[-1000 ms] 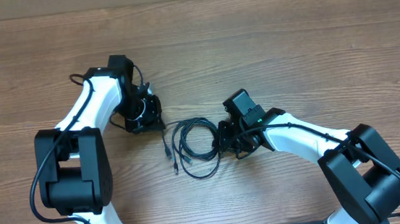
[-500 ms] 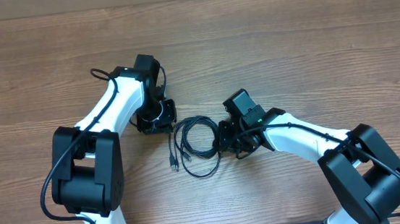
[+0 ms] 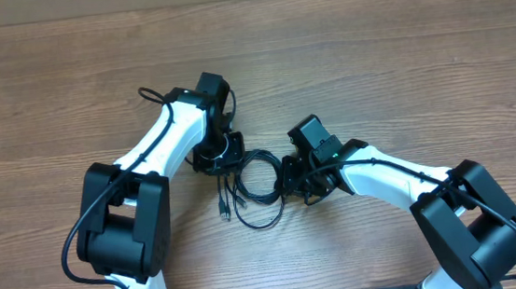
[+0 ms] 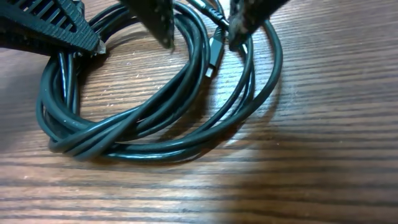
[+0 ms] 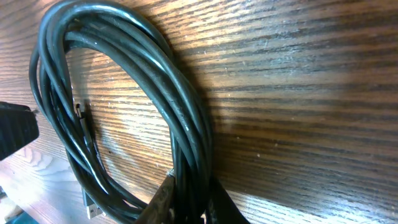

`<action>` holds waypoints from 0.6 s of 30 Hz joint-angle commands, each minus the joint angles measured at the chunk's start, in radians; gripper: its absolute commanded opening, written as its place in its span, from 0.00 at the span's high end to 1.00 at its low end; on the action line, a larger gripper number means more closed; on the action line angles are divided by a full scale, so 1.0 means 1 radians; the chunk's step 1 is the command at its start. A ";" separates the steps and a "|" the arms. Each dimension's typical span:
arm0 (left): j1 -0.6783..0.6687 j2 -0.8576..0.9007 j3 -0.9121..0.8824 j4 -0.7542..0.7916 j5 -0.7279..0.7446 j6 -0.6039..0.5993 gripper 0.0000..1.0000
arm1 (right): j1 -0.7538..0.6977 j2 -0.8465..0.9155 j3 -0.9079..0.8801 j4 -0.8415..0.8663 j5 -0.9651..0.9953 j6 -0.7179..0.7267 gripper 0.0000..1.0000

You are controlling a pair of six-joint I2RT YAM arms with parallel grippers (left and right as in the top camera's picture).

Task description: Untangle cables

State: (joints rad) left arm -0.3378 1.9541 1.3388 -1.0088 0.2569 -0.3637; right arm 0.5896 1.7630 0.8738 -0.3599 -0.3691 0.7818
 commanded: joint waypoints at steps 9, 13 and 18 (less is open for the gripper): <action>-0.046 -0.012 -0.135 0.114 -0.005 -0.032 0.36 | 0.000 0.008 -0.006 0.003 0.002 -0.005 0.85; -0.049 -0.012 -0.192 0.182 -0.005 -0.080 0.25 | 0.000 0.008 -0.006 0.003 0.002 -0.005 0.81; -0.049 -0.012 -0.233 0.233 -0.003 -0.116 0.17 | 0.000 0.008 -0.006 0.003 0.002 -0.004 0.80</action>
State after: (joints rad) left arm -0.3801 1.8927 1.1622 -0.7914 0.2806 -0.4541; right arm 0.5896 1.7630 0.8738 -0.3595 -0.3695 0.7811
